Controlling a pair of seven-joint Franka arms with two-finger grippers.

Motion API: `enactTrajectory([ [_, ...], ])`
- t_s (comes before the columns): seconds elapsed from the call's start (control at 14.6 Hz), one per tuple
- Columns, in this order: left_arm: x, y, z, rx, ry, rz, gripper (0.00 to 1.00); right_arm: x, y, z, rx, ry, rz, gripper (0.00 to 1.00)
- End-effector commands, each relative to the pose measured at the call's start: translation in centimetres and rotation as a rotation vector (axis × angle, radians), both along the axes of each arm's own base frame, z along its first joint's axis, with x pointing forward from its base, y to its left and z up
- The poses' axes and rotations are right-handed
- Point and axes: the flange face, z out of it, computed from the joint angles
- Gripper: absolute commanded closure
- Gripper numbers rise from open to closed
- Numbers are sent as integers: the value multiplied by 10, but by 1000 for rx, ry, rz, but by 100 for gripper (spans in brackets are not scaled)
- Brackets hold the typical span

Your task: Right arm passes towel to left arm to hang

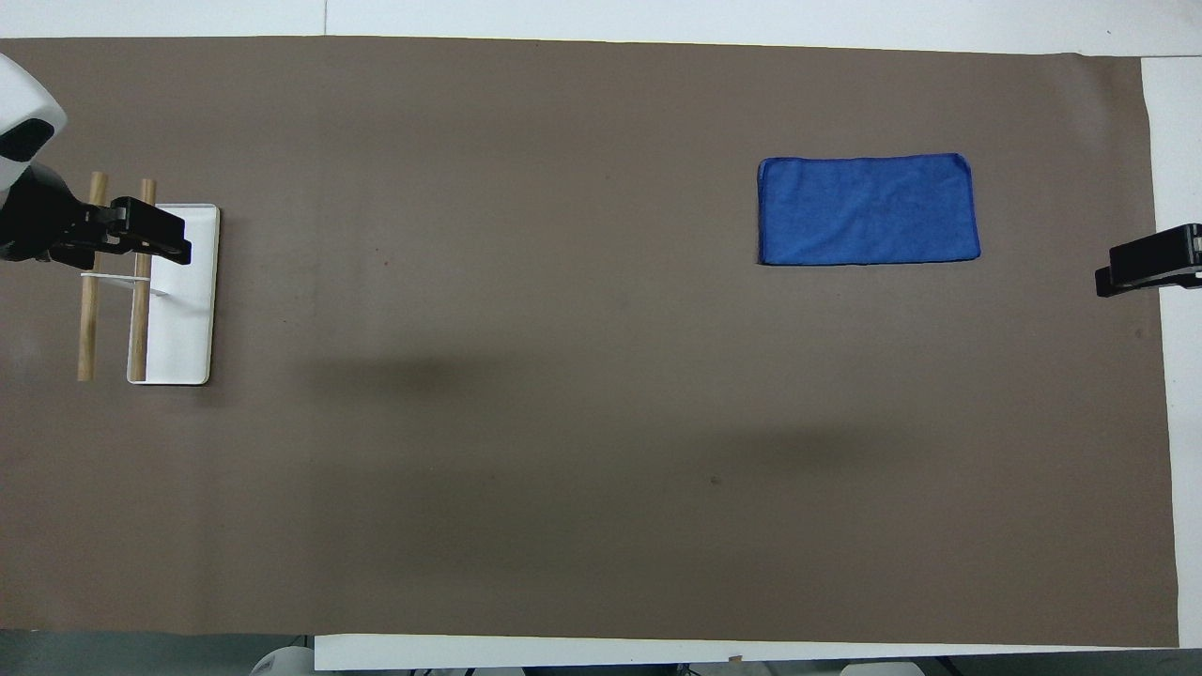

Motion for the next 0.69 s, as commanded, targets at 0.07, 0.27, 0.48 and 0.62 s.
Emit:
enactTrajectory([
  [0.07, 1, 0, 2, 16, -16, 4, 2, -6, -3, 0, 20, -11, 11, 0],
  [0.27, 1, 0, 3, 16, -20, 13, 2, -6, -5, 0, 20, -9, 7, 0],
  [0.48, 3, -1, 5, 16, -22, 18, 2, -7, 0, 0, 23, -4, 29, 0],
  [0.62, 3, -2, 3, 16, -19, 16, 2, -4, 2, -2, 23, -23, 46, 0],
])
